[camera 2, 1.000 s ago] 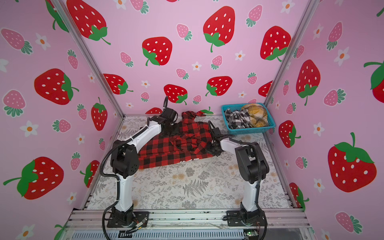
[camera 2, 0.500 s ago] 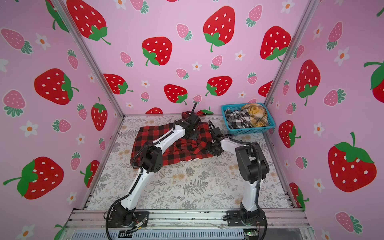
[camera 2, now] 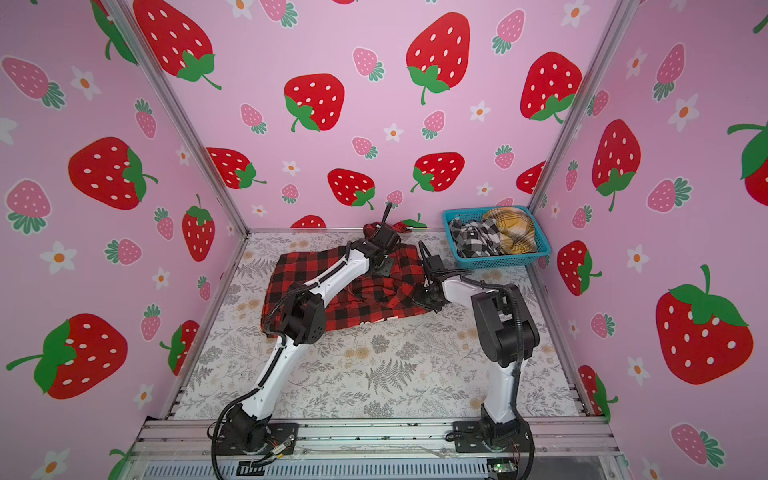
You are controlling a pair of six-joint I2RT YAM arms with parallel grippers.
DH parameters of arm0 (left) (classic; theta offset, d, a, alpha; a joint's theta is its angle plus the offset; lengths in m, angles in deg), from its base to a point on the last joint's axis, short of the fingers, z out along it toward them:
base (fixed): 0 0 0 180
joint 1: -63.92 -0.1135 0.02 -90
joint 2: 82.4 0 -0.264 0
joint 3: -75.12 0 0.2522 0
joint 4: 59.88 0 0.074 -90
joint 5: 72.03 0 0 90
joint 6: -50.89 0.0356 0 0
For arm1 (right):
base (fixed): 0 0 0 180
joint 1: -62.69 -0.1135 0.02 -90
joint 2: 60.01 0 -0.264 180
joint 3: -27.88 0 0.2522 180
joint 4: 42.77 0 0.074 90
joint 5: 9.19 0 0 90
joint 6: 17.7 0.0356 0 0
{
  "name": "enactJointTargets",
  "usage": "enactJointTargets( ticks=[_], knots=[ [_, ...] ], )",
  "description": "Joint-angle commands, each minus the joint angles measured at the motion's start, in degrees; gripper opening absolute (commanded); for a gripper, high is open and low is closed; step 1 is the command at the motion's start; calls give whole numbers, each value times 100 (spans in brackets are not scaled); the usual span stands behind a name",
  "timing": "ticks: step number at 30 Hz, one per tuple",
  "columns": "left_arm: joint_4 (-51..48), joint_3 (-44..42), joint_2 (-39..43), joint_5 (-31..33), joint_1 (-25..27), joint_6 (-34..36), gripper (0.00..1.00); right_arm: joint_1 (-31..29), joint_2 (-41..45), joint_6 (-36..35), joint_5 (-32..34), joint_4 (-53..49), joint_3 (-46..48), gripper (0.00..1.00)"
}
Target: Fold and stack the long sleeve shirts
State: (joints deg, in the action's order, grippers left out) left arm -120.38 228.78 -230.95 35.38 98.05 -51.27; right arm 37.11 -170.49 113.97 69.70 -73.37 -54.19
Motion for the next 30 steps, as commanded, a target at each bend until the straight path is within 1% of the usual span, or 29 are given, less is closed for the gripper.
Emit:
enactJointTargets(
  ticks=[1,3,5,8,11,13,14,16,18,19,20,22,24,28,30],
  knots=[
    [154,100,405,113,6,-23,0,53,-61,-113,226,-460,282,6],
    [323,-133,794,99,-14,-25,0,49,150,-162,163,-348,278,7],
    [572,-506,1301,-151,-91,-73,0,48,438,-236,118,-257,257,11],
    [1319,-1513,2249,-886,-318,-330,0,53,943,-348,131,-263,131,24],
    [2501,-2897,3271,-2362,-752,-890,0,49,1360,-620,52,-306,-121,43],
    [3854,-4092,3898,-3856,-1101,-1446,0,51,1613,-843,-224,-241,-222,57],
    [4367,-4526,4115,-4250,-1213,-1662,0,46,1688,-974,-372,-245,-294,60],
    [5029,-5203,4410,-4943,-1391,-1933,0,45,1860,-1226,-646,-72,-438,66],
    [5460,-5577,4535,-5759,-1505,-2120,0,40,2026,-1403,-831,-11,-531,68],
    [5850,-5802,4598,-6131,-1552,-2329,0,35,2121,-1468,-900,28,-559,70],
    [6150,-5986,4655,-6402,-1583,-2499,0,36,2194,-1537,-1001,81,-577,73],
    [6712,-6323,4800,-6829,-1605,-2782,0,27,2267,-1600,-1209,154,-664,77],
    [6838,-6449,4894,-7072,-1611,-2838,0,18,2200,-1628,-1549,226,-797,77],
    [7293,-6743,5025,-7283,-1593,-3141,0,-17,2000,-1407,-2331,706,-1035,77],
    [7271,-6815,5093,-7348,-1585,-3094,0,-22,1847,-1205,-2403,792,-1199,75]
  ],
)
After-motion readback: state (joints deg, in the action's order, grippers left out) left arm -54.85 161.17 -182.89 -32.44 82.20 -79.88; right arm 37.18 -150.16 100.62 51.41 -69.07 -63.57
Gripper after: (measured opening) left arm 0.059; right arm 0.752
